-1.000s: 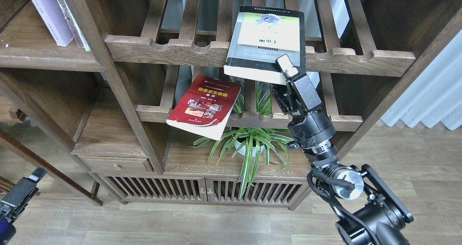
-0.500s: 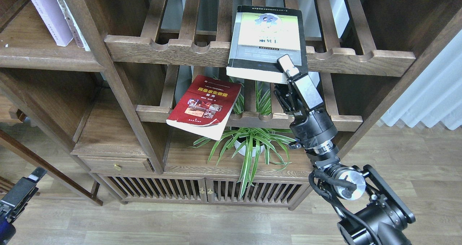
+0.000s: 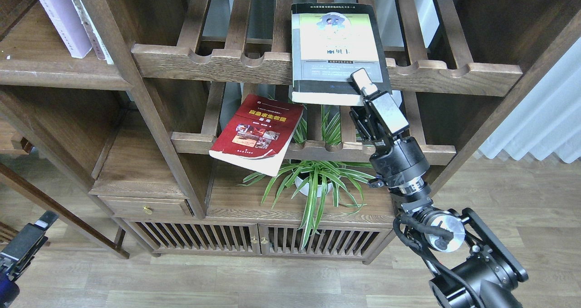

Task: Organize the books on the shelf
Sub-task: 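Grasp the bottom edge of the grey-white book with the right gripper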

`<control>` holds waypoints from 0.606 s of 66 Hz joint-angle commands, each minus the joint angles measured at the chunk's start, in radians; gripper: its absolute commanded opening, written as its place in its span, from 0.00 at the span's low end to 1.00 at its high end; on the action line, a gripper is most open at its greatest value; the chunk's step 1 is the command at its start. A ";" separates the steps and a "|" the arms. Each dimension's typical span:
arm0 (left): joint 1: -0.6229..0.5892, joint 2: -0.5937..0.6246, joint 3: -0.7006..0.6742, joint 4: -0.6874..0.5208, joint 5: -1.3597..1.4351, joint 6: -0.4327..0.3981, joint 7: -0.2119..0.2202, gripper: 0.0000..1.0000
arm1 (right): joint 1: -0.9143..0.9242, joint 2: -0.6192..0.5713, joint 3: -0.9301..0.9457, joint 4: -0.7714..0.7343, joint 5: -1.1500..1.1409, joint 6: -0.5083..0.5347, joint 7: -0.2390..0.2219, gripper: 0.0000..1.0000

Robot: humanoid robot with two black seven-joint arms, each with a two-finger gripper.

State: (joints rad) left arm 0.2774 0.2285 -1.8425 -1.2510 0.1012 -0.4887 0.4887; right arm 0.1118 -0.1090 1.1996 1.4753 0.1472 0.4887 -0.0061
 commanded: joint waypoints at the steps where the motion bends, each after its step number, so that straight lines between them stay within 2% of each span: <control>1: -0.003 0.000 0.000 0.008 -0.001 0.000 0.000 1.00 | 0.000 0.000 0.000 0.000 0.003 0.000 -0.002 0.48; 5: -0.004 0.000 0.000 0.010 -0.001 0.000 0.000 1.00 | 0.000 0.000 -0.002 0.000 0.005 0.000 -0.002 0.43; 18: -0.006 0.000 0.000 0.013 -0.001 0.000 0.000 1.00 | -0.001 -0.003 -0.014 0.000 0.005 0.000 -0.003 0.41; 29: -0.006 0.000 0.000 0.019 -0.001 0.000 0.000 1.00 | -0.012 -0.006 -0.014 0.000 0.011 0.000 -0.006 0.16; 40: -0.007 0.000 0.000 0.025 -0.001 0.000 0.000 1.00 | -0.012 -0.003 -0.017 0.000 0.015 0.000 -0.006 0.09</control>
State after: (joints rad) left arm 0.2708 0.2286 -1.8424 -1.2310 0.0996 -0.4887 0.4887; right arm 0.0999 -0.1145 1.1851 1.4758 0.1593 0.4887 -0.0122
